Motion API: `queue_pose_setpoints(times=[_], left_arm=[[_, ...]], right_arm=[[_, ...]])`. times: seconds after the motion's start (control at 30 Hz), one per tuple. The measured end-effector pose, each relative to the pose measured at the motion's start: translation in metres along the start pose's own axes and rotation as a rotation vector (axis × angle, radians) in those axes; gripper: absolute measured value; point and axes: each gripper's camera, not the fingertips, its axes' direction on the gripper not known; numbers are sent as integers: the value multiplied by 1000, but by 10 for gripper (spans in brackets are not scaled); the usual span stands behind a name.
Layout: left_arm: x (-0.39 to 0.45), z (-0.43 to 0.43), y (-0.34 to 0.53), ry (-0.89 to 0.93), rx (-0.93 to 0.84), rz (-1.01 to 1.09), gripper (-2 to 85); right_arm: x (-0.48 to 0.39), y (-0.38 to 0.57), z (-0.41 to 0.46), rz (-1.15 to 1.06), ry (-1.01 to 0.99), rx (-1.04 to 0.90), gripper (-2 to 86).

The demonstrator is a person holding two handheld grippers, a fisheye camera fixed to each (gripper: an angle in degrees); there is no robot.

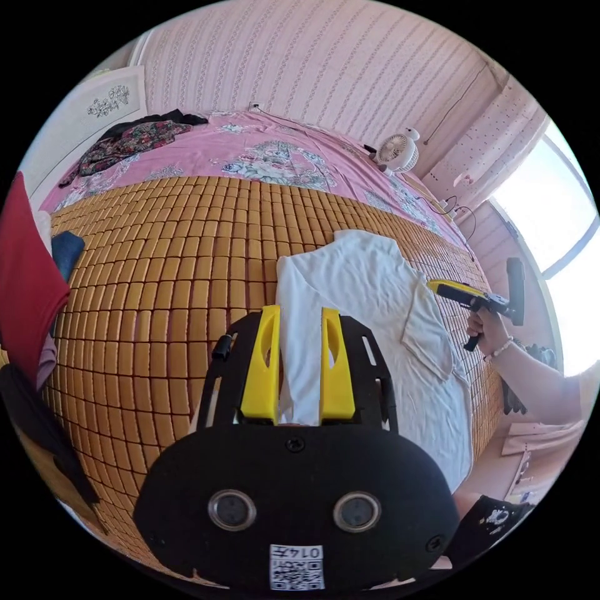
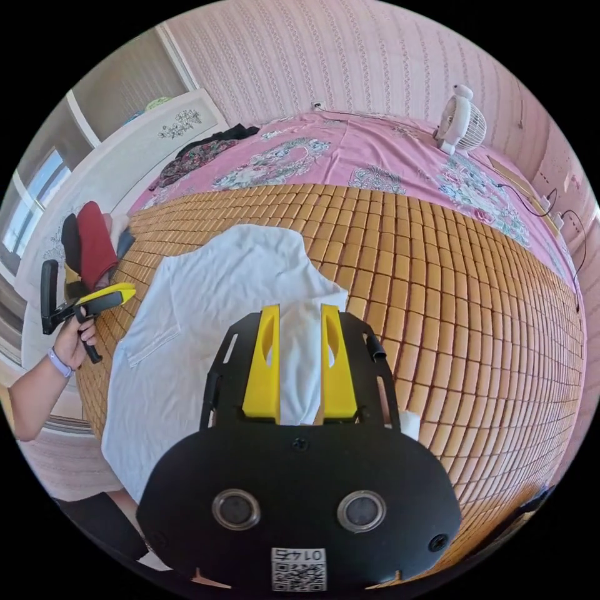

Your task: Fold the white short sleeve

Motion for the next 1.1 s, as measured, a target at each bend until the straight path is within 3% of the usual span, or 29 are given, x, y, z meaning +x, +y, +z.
queue_pose_setpoints(times=[0.07, 0.13, 0.37, 0.63, 0.73, 0.9, 1.03, 1.1], left_arm=[[-7, 12, -3, -2, -18, -6, 99], [-14, 25, -4, -23, -63, -19, 96], [-33, 32, 10, -1, -63, -54, 85], [-51, 30, -2, 36, -46, -87, 102], [-53, 42, -11, 36, -92, -86, 102], [-47, 62, -34, 9, -192, -37, 6], [-47, 65, -50, -41, -199, -8, -6], [-47, 56, -63, -2, -123, -12, -8]], right_arm=[[-1, -14, 24, -19, 118, -106, 49], [2, -19, 20, -39, 151, -92, 21], [69, -20, -3, 193, -39, -51, 23], [76, -14, 2, 187, -69, -3, 87], [71, -18, 22, 153, -39, -80, 41], [67, -33, 26, 74, -18, -105, 1], [79, -49, 13, 69, -23, -66, -4], [86, -58, 3, 79, -24, -31, -5]])
